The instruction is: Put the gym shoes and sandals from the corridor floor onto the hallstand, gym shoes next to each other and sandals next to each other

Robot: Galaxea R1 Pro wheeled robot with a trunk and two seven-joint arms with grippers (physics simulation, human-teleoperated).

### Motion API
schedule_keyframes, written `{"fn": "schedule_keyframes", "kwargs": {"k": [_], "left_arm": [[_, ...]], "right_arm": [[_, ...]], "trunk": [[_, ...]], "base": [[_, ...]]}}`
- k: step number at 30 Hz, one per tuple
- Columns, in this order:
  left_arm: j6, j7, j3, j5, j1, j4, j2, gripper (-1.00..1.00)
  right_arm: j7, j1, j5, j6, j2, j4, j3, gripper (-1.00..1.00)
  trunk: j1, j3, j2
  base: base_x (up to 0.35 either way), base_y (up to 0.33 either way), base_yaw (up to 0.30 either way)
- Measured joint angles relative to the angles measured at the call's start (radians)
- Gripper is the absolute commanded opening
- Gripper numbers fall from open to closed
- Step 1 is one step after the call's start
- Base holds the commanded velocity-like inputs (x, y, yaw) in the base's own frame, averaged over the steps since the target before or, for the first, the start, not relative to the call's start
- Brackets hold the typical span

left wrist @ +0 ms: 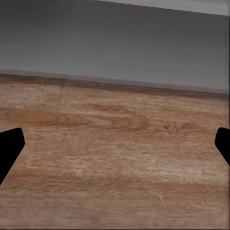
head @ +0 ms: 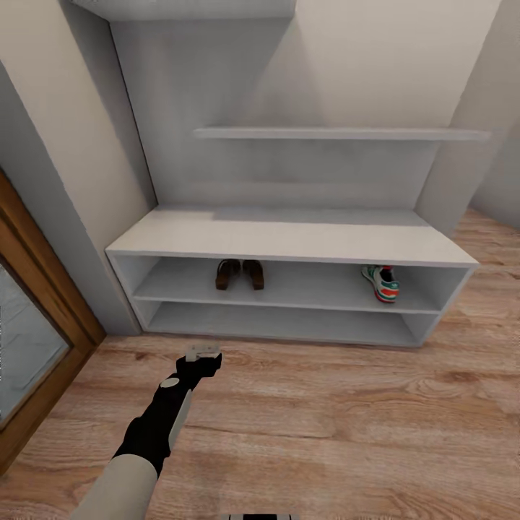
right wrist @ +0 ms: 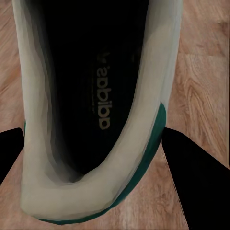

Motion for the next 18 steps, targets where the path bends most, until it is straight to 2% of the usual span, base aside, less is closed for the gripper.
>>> {"fn": "schedule_keyframes", "kwargs": {"k": [8,18], "left_arm": [[0.002,0.000,0.000,0.000,0.000,0.000,0.000,1.00],[0.002,0.000,0.000,0.000,0.000,0.000,0.000,1.00]], "right_arm": [[0.000,0.000,0.000,0.000,0.000,0.000,0.000,-1.00],[-0.001,0.000,0.000,0.000,-0.001,0.000,-0.001,-1.00]], "trunk": [[0.000,0.000,0.000],[0.000,0.000,0.000]], "base": [[-0.048,-0.012,0.000],[-0.290,0.000,0.000]]}}
